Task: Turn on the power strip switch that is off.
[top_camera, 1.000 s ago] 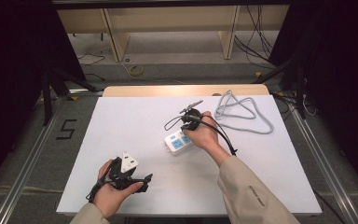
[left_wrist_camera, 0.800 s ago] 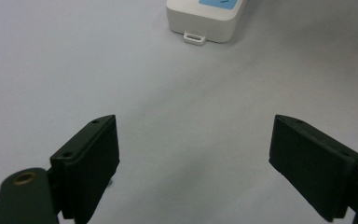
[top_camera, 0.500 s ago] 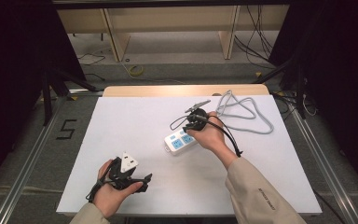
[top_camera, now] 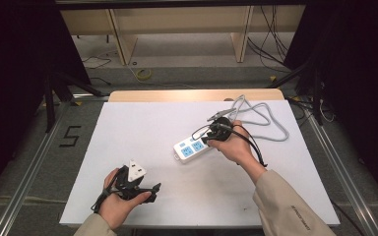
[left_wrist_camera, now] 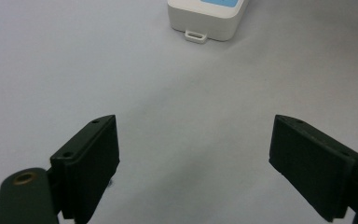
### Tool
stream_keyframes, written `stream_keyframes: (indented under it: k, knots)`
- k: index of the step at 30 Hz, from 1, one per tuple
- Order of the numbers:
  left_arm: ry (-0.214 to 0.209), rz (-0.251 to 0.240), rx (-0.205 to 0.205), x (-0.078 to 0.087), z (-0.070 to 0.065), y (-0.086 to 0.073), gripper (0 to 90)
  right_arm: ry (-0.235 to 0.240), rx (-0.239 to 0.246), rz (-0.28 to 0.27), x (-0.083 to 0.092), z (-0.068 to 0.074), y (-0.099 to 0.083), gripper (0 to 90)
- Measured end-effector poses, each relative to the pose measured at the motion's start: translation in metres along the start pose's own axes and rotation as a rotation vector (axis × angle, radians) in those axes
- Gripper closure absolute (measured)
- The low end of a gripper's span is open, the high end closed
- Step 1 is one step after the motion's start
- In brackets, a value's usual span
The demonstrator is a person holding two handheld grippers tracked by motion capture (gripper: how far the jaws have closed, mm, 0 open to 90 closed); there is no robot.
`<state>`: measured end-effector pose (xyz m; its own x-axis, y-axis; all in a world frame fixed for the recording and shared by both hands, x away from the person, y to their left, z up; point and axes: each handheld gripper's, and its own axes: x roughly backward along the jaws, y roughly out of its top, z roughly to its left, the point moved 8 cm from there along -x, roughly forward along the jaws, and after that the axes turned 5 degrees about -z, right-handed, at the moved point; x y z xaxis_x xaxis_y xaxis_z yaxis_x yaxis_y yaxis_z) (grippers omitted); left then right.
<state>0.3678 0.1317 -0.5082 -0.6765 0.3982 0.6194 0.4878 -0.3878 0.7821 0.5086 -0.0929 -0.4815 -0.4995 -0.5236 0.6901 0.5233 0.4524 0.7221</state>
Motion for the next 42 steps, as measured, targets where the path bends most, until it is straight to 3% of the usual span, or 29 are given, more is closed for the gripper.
stream_keyframes:
  k: [11, 25, 42]
  knots:
    - [0.002, 0.001, 0.002, 0.000, 0.000, 0.000, 15.5, -0.017, 0.020, -0.013, 0.026, -0.012, -0.019, 56.5]
    - [-0.002, 0.011, -0.008, 0.001, -0.001, -0.002, 15.4, -0.029, 0.006, -0.058, 0.060, -0.030, -0.049, 49.7]
    - [0.001, 0.010, -0.006, 0.002, -0.001, -0.003, 15.4, -0.055, -0.033, -0.144, 0.105, -0.033, -0.102, 44.5]
